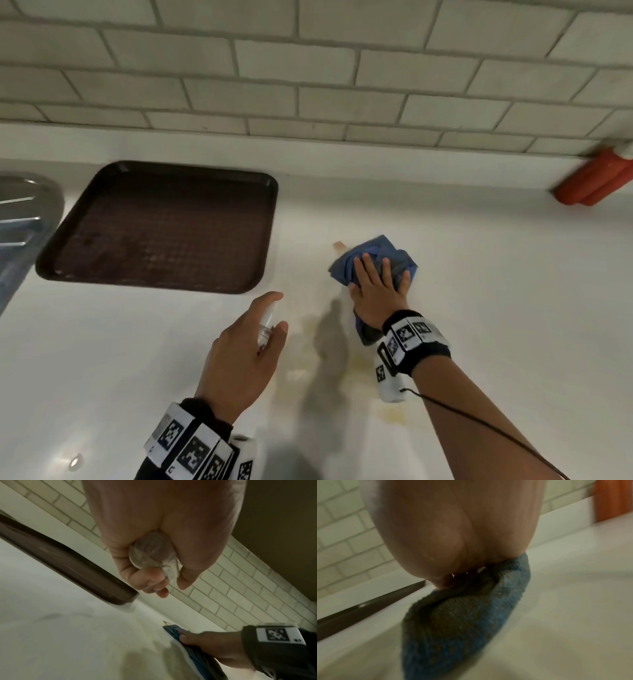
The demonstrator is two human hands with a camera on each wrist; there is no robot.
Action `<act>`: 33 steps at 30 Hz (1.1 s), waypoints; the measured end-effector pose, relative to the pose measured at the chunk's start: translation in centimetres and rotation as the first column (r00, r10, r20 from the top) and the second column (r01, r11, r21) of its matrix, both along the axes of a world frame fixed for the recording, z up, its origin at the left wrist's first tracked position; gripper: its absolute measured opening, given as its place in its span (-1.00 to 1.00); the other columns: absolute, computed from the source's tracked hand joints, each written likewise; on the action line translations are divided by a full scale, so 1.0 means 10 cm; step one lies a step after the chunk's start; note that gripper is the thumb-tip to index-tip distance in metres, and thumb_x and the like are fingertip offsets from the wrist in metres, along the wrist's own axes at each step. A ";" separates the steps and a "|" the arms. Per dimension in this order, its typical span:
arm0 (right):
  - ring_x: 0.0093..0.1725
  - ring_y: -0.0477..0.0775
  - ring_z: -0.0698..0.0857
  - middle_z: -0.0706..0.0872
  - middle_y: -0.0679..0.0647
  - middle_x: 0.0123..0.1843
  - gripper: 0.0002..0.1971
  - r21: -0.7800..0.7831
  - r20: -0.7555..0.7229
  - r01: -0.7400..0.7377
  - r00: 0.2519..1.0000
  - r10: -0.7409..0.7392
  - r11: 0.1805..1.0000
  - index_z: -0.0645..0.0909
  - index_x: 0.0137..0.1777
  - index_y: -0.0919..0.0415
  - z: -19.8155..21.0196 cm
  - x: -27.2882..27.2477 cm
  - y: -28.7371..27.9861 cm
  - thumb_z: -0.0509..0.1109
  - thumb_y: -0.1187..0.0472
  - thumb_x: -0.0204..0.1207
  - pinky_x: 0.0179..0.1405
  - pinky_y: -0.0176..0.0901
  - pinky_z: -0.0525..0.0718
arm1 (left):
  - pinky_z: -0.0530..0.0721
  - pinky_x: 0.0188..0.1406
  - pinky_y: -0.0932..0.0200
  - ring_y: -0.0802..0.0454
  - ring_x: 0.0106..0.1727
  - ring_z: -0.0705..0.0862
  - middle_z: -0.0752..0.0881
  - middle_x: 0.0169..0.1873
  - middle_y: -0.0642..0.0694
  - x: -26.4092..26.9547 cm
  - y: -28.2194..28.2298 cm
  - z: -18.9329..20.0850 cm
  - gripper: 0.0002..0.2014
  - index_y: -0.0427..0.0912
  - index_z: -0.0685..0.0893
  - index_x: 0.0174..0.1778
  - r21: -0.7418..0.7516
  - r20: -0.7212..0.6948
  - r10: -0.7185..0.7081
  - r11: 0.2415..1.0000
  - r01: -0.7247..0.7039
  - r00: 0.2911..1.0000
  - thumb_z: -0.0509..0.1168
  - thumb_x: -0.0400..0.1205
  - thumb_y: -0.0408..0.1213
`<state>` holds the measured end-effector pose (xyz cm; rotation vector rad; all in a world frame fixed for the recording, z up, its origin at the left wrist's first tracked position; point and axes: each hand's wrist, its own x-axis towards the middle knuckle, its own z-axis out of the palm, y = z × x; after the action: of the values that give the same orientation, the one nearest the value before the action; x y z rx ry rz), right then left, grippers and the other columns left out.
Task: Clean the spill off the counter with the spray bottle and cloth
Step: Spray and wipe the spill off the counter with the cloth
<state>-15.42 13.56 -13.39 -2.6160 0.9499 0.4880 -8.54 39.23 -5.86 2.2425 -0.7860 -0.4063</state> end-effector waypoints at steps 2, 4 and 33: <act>0.67 0.18 -0.34 -0.30 -0.14 0.72 -0.42 0.016 0.001 -0.084 0.996 0.084 0.996 -0.26 0.69 -0.07 0.02 0.20 0.27 -0.20 -0.11 0.71 0.53 0.46 -0.36 | 0.65 -0.12 0.00 0.10 -0.34 0.59 0.57 -0.50 0.17 0.09 0.09 0.00 -0.61 0.29 0.43 0.48 0.006 -0.008 0.010 1.000 -0.010 1.000 0.22 0.70 0.03; 0.66 0.20 -0.36 -0.28 -0.13 0.72 -0.42 -0.001 0.037 -0.196 0.980 0.196 0.981 -0.24 0.69 -0.07 0.01 0.22 0.68 -0.19 -0.10 0.71 0.51 0.47 -0.39 | 0.63 -0.13 0.01 0.14 -0.32 0.62 0.60 -0.46 0.17 0.17 0.16 -0.01 -0.60 0.28 0.43 0.49 0.000 -0.010 0.017 1.000 -0.017 1.000 0.21 0.71 0.03; 0.67 0.17 -0.01 0.05 -0.02 0.72 -0.39 -0.203 0.128 0.253 0.965 -0.230 0.946 -0.14 0.69 -0.06 -0.25 -2.71 0.25 -0.27 -0.18 0.65 0.54 0.52 0.05 | 0.60 -0.09 0.19 0.29 -0.07 0.71 0.72 0.03 0.21 -0.72 0.13 -0.04 -0.51 0.39 0.28 0.54 -0.005 -0.073 -0.032 0.999 0.031 0.997 0.22 0.70 0.00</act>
<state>-42.51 16.03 -15.86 -2.6299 1.3352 0.1943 -15.74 40.50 -6.24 2.2005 -0.7839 -0.4988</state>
